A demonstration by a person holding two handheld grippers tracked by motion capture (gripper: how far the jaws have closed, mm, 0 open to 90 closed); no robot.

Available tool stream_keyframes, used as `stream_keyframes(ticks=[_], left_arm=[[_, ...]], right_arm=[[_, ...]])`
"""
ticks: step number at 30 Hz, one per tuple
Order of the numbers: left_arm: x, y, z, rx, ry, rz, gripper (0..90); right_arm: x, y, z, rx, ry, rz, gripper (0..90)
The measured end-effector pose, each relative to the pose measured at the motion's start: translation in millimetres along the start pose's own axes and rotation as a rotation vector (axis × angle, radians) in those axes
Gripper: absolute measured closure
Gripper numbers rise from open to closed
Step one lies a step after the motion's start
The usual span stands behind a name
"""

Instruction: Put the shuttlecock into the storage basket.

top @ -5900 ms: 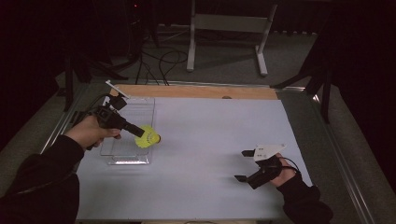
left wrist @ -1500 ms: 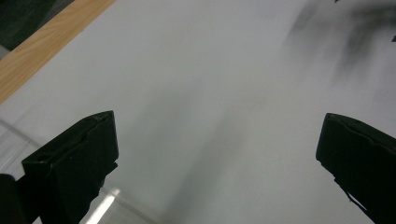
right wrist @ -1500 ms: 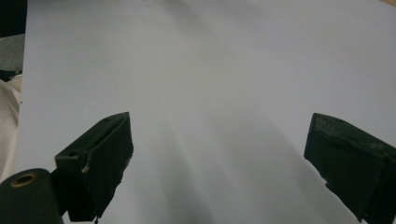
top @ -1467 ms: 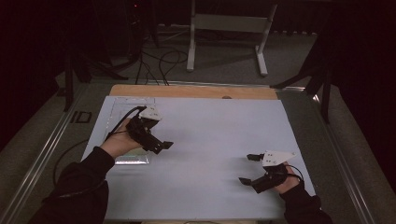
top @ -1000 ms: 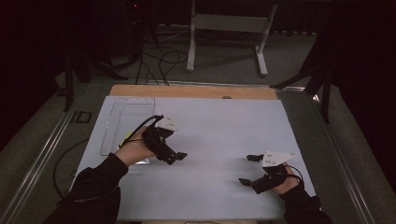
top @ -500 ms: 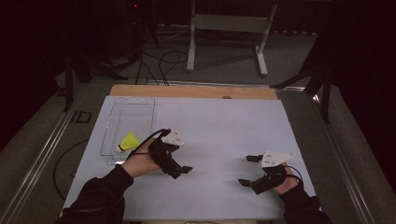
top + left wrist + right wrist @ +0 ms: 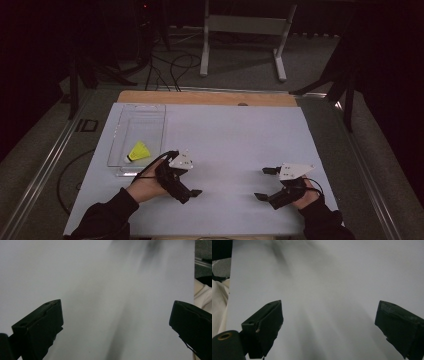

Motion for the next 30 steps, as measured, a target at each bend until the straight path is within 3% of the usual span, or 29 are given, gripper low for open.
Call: stream_keyframes(ticks=[9,15,23,30], left_arm=[[-2.3,20.9,6.6,-0.013,0.010,0.028,0.1],[-4.4,31.5,11.6,-0.017,0.014,0.024,0.1],[-3.5,50.3,22.5,-0.016,-0.004,0.040,0.1],[0.9,70.9,33.1,-0.013,-0.046,0.077,0.1]], right_arm=[[0.9,-0.6,-0.4,-0.004,-0.009,-0.009,8.1],[1.2,-0.5,-0.4,-0.006,-0.012,-0.009,8.1],[2.9,0.1,-1.6,-0.002,-0.018,-0.006,8.2],[3.4,2.4,-1.6,0.004,-0.015,-0.009,8.1]])
Point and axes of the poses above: each handheld gripper's, and its own axes: z roughly backward along the jaws, y roughly out of its underside, x roughly to its left, the point moved 6 cm from there along -z, roughly forward along the jaws, and after that the axes turned 13 degrees about -x, right-handed, at the moved point
